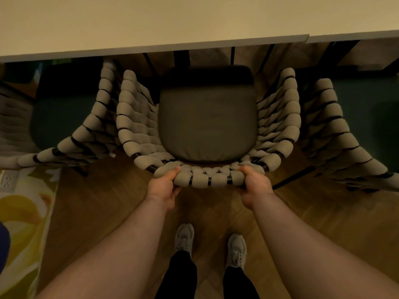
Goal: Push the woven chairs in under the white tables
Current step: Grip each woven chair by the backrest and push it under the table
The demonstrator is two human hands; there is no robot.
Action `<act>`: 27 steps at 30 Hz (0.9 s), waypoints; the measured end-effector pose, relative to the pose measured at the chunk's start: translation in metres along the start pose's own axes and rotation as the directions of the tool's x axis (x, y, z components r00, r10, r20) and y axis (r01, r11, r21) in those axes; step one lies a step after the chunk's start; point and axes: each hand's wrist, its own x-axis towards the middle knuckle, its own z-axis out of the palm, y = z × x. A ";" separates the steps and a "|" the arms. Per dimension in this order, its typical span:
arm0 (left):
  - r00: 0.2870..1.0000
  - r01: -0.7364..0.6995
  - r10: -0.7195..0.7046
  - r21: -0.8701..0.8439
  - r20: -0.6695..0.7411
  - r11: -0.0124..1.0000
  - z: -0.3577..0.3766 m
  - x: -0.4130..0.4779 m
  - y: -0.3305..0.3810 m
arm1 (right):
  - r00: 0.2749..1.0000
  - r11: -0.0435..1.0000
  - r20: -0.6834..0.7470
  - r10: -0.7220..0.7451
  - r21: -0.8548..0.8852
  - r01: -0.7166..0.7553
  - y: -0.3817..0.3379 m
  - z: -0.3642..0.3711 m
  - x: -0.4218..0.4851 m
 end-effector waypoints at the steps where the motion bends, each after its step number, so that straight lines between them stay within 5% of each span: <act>1: 0.994 -0.094 0.101 0.121 -0.053 0.988 -0.003 -0.002 0.001 | 0.995 0.987 -0.064 -0.082 -0.145 0.072 0.000 -0.001 0.000; 3: 0.924 -0.277 0.364 0.446 -0.121 0.851 -0.009 -0.008 0.003 | 0.927 0.858 -0.168 -0.335 -0.460 0.227 -0.001 -0.006 -0.002; 5: 0.805 -0.360 0.587 0.718 -0.084 0.596 -0.014 -0.012 0.008 | 0.782 0.589 -0.106 -0.614 -0.722 0.365 -0.002 -0.013 -0.003; 8: 0.601 -0.443 0.735 0.896 0.314 -0.020 -0.016 -0.013 0.018 | 0.557 0.008 0.262 -0.788 -0.901 0.435 -0.006 -0.020 -0.007; 10: 0.548 -0.532 0.555 0.773 0.626 -0.346 -0.015 -0.009 0.027 | 0.529 -0.307 0.509 -0.679 -0.851 0.425 -0.010 -0.025 -0.003; 13: 0.626 -0.596 0.103 0.559 0.773 -0.577 -0.007 -0.002 0.037 | 0.568 -0.568 0.698 -0.436 -0.703 0.428 -0.020 -0.028 0.004; 15: 0.700 -0.526 -0.004 0.512 0.714 -0.679 0.004 -0.002 0.039 | 0.595 -0.666 0.733 -0.330 -0.627 0.403 -0.028 -0.023 0.010; 17: 0.733 -0.470 0.032 0.540 0.679 -0.698 0.015 -0.003 0.042 | 0.620 -0.737 0.743 -0.252 -0.562 0.374 -0.034 -0.012 0.013; 21: 0.764 -0.440 0.025 0.550 0.644 -0.710 0.023 -0.002 0.048 | 0.686 -0.743 0.711 -0.157 -0.542 0.392 -0.045 0.007 0.012; 27: 0.773 -0.448 0.034 0.583 0.634 -0.677 0.034 0.013 0.067 | 0.671 -0.737 0.719 -0.181 -0.551 0.392 -0.061 0.025 0.015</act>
